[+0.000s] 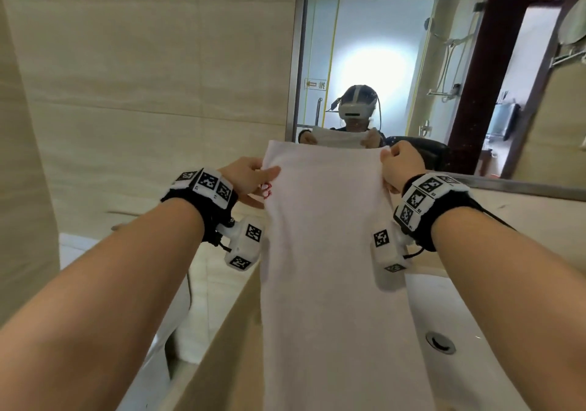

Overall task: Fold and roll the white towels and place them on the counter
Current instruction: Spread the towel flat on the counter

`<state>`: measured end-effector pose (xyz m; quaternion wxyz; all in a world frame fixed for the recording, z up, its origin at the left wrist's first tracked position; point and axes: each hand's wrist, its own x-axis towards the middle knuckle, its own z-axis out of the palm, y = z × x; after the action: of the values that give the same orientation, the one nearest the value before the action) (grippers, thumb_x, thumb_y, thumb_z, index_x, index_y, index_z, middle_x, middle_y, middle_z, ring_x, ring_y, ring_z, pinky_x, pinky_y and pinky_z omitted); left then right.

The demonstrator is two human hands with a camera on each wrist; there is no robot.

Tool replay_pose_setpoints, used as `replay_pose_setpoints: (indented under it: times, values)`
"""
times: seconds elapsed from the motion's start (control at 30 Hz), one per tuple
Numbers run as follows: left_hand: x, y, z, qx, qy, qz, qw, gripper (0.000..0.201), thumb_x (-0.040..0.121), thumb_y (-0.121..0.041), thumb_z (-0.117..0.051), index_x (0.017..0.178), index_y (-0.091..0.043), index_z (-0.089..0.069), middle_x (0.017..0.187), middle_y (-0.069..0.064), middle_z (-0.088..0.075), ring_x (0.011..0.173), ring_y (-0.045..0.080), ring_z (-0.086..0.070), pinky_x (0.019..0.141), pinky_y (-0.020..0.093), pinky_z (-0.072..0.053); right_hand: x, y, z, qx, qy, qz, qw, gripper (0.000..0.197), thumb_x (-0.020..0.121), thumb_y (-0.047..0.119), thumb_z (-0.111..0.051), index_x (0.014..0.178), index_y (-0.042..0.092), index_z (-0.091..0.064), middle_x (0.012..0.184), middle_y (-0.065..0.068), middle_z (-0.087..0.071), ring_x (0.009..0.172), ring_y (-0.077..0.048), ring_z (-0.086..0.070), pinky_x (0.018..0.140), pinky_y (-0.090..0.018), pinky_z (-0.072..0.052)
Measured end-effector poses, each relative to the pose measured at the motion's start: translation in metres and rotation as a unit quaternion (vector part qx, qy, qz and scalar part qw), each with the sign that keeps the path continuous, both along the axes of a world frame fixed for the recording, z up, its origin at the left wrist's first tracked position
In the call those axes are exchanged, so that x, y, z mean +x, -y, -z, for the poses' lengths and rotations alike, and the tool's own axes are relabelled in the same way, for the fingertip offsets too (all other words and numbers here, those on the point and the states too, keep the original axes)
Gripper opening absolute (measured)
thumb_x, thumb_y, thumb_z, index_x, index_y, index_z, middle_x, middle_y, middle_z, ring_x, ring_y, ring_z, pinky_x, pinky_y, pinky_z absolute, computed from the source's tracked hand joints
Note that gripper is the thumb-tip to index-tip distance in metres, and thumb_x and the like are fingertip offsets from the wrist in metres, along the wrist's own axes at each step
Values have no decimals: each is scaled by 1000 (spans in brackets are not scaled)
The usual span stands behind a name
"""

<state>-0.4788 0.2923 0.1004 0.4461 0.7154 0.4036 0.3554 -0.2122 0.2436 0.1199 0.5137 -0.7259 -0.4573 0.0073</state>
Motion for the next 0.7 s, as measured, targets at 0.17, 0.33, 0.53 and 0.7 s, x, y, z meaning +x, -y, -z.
replay_pose_setpoints:
  times: [0.17, 0.33, 0.53, 0.7]
  values:
    - [30, -12, 10, 157, -148, -83, 973, 30, 103, -28, -31, 97, -4, -47, 76, 2, -50, 76, 26, -54, 61, 31, -47, 5, -10, -1, -65, 3, 95, 993, 35, 96, 28, -46, 113, 0, -58, 116, -19, -63, 105, -34, -61, 90, -36, -47]
    - [46, -31, -2, 218, -153, -176, 948, 39, 103, -26, -34, 111, 8, -52, 114, 24, -58, 107, 34, -53, 83, 33, -37, 3, -22, -1, 9, -72, 101, 992, 46, 97, 28, -46, 132, -1, -40, 126, -16, -57, 111, -30, -59, 85, -32, -50]
    - [54, -59, 6, 89, -32, -199, 976, 56, 92, -36, -56, 129, 1, -36, 131, 18, -50, 118, 31, -50, 86, 31, -38, -5, -45, 11, 48, -169, 2, 984, 18, 97, 17, -47, 108, 6, -39, 107, -18, -59, 91, -28, -63, 76, -33, -58]
    - [52, -76, 59, 30, -31, -134, 990, 38, 85, -41, -65, 99, -11, -48, 89, 10, -57, 73, 23, -55, 66, 32, -46, -1, -58, 70, -116, -149, -13, 982, 39, 77, 14, -60, 114, 6, -52, 106, -13, -59, 98, -28, -59, 84, -36, -51]
